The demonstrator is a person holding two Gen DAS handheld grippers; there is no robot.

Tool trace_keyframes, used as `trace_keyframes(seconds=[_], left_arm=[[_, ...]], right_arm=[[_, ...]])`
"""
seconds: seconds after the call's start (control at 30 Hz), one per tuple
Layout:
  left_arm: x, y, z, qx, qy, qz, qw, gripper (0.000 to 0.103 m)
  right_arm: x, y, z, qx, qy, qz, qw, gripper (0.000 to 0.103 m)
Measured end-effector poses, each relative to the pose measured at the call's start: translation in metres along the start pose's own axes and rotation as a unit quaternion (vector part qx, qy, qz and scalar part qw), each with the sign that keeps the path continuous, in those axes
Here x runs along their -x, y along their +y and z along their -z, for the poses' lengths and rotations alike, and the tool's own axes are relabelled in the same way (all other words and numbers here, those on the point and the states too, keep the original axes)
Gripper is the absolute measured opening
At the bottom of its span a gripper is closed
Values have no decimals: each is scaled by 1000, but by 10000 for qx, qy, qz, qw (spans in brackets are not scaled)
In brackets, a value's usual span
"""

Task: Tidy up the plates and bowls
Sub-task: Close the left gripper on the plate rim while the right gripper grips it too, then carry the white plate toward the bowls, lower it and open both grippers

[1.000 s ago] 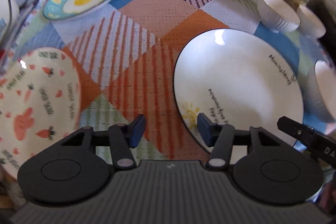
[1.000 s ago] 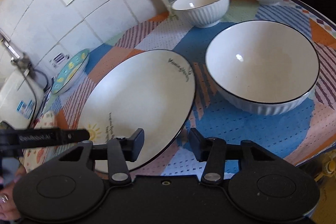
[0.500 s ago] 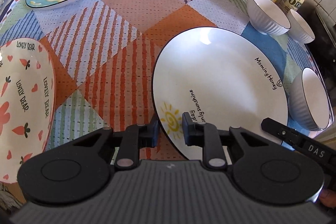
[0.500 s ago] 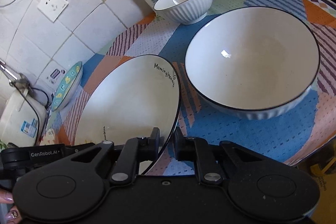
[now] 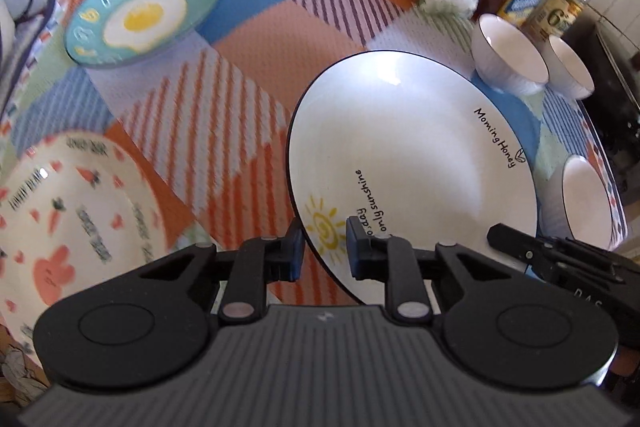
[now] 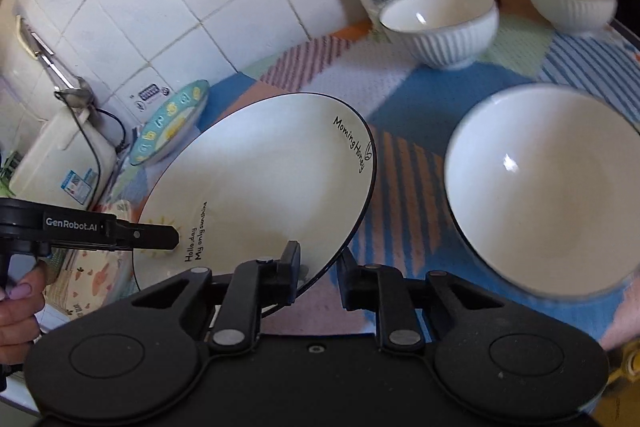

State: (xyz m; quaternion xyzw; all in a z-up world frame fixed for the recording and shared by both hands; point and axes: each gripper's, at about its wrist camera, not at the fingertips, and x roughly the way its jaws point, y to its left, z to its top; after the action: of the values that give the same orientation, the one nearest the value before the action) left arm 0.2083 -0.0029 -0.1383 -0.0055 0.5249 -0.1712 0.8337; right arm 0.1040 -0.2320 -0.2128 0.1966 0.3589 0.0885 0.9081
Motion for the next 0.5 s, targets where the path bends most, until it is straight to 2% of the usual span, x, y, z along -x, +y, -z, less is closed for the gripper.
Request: trace_keyframes(seconds=[0.37, 0.5], left_arm=[[7, 4, -75, -108, -267, -81, 9996, 20], [-10, 6, -94, 6, -209, -132, 9997, 20]], right_arm=[[-30, 7, -68, 272, -166, -353, 9989, 25], [-41, 8, -91, 442, -192, -313, 9983, 25]])
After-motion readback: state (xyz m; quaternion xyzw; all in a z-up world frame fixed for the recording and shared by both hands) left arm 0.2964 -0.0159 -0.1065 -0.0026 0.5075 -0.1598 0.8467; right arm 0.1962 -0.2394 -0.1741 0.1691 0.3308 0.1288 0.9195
